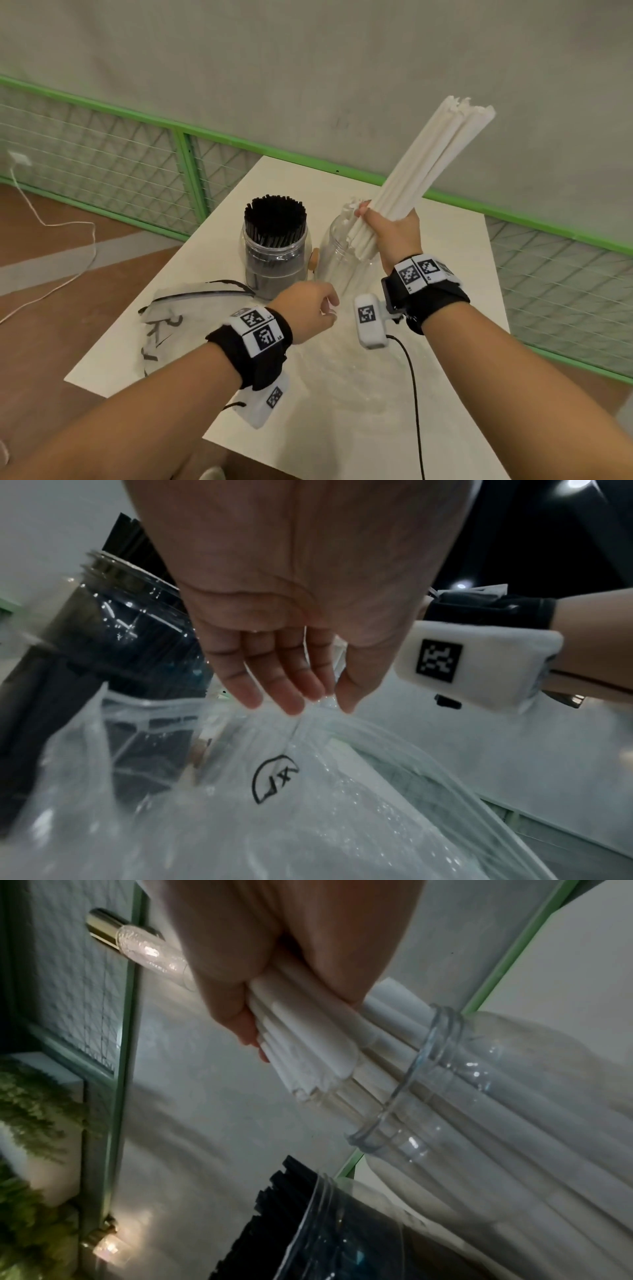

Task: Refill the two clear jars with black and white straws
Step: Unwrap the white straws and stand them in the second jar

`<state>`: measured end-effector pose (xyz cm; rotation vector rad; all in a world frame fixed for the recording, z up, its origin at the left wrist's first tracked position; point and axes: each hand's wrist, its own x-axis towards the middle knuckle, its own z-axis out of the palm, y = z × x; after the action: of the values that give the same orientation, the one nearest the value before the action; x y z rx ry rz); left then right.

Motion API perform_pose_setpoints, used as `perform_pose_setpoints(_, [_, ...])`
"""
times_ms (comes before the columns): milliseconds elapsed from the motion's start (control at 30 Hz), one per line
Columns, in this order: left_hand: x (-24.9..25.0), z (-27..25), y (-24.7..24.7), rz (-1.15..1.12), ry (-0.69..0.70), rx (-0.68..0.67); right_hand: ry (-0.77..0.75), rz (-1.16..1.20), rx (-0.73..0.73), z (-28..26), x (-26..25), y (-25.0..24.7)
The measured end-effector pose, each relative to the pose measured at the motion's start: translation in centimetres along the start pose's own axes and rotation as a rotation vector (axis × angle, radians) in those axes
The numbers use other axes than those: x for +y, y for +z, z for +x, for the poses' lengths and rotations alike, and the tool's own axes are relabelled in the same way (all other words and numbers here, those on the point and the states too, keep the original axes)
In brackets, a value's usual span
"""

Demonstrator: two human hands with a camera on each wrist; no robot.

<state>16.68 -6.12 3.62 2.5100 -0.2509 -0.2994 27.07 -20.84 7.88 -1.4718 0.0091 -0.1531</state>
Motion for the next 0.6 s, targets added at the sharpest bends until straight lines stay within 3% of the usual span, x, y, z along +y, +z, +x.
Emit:
perform_pose_setpoints(300, [-0.1,3.3,-0.6,-0.002,0.016,0.065,-0.127,-0.193,-0.032,1.5,1.3,0.9])
perform_pose_setpoints(467, [0.0,4.1,-0.2,0.303,0.052,0.195,-0.131,-0.202,-0.057,1.0,2.0,0.8])
perform_pose_setpoints(600, [0.2,4.5,-0.2,0.497,0.025,0.223,-0.108,-0.173,-0.012,0.9,2.2,0.5])
